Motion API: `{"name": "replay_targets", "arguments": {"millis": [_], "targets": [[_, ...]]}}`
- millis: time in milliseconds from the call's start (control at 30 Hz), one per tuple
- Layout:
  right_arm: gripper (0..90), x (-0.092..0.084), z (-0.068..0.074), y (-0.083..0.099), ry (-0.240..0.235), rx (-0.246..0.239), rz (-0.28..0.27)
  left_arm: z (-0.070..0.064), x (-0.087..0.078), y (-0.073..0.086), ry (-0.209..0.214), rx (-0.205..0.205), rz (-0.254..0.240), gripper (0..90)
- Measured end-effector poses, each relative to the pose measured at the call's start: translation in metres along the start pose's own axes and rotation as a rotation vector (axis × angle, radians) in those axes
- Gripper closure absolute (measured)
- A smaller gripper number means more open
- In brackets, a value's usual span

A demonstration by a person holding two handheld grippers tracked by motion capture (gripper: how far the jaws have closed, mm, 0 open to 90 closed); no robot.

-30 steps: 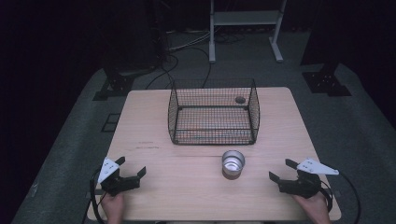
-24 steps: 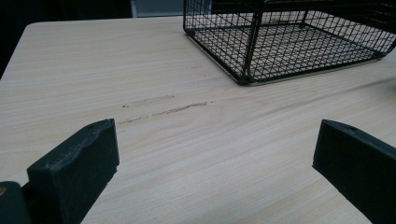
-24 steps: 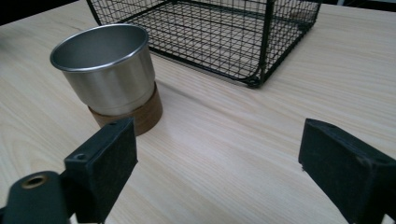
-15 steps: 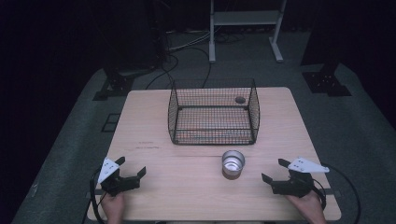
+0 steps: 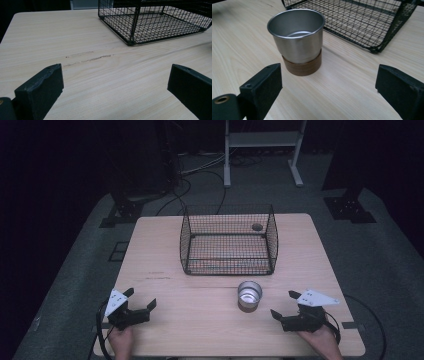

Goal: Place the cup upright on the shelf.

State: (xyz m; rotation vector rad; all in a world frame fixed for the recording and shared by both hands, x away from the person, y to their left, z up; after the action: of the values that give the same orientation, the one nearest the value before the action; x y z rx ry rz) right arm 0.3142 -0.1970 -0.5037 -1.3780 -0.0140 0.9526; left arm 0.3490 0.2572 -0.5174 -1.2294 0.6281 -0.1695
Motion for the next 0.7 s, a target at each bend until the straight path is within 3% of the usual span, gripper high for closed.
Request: {"name": "replay_targets", "arguments": {"millis": [700], "targets": [[2.5,0.027,0.035,-0.008,-0.036,-0.057,0.043,0.000,0.000,0.000,0.000,-0.005,-0.004,0.0]]}}
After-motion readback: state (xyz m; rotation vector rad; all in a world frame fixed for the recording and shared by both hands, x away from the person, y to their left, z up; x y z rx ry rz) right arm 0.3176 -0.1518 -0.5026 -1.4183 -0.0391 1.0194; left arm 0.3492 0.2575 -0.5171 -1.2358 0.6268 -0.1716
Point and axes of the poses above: each handheld gripper's, and its own axes: x roughly forward along the jaws, y roughly out of its underside, z roughly to its left, the point moved 9 cm from there along x, roughly forward along the jaws, and after that the axes turned 15 degrees about x, right-handed, at the moved point
